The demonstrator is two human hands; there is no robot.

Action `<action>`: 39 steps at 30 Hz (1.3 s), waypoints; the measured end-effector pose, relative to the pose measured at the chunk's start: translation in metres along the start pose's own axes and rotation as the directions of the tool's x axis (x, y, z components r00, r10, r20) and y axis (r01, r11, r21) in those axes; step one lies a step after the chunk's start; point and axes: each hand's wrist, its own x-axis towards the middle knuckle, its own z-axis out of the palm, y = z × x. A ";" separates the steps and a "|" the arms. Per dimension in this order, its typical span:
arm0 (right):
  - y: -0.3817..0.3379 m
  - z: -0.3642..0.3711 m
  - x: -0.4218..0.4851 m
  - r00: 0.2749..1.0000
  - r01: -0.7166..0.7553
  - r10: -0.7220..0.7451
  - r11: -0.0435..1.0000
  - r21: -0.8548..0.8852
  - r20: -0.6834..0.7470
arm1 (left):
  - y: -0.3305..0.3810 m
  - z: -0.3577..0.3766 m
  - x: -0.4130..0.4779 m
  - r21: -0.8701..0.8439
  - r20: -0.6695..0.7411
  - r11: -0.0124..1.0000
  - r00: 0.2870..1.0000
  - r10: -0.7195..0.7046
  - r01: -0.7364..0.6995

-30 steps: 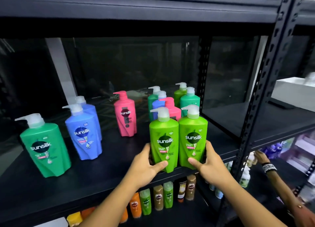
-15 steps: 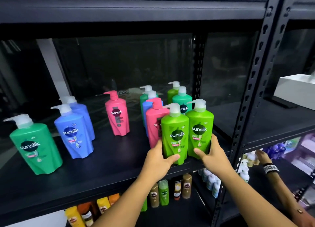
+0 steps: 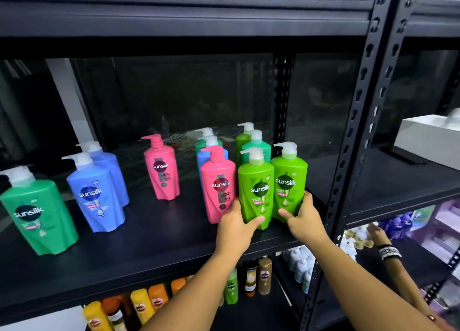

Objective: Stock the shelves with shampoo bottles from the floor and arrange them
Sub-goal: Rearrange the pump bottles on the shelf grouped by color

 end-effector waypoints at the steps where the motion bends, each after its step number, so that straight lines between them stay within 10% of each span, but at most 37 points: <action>1: 0.000 0.000 0.002 1.000 0.000 0.000 1.000 -0.005 -0.005 | 0.002 0.002 0.002 0.010 0.000 1.000 1.000 -0.011 0.011; 15: 0.025 0.003 -0.021 0.976 0.087 -0.159 0.913 -0.399 -0.151 | -0.024 -0.002 -0.003 0.113 0.130 0.990 0.989 0.067 -0.082; 25: 0.022 0.065 -0.064 0.816 0.503 -0.575 0.650 -0.570 0.064 | -0.070 -0.066 -0.026 0.342 0.295 0.883 0.929 0.222 -0.320; 39: -0.010 0.131 -0.070 0.773 0.625 -0.595 0.651 -0.430 0.221 | -0.127 -0.152 -0.026 0.451 0.372 0.887 0.924 -0.088 -0.097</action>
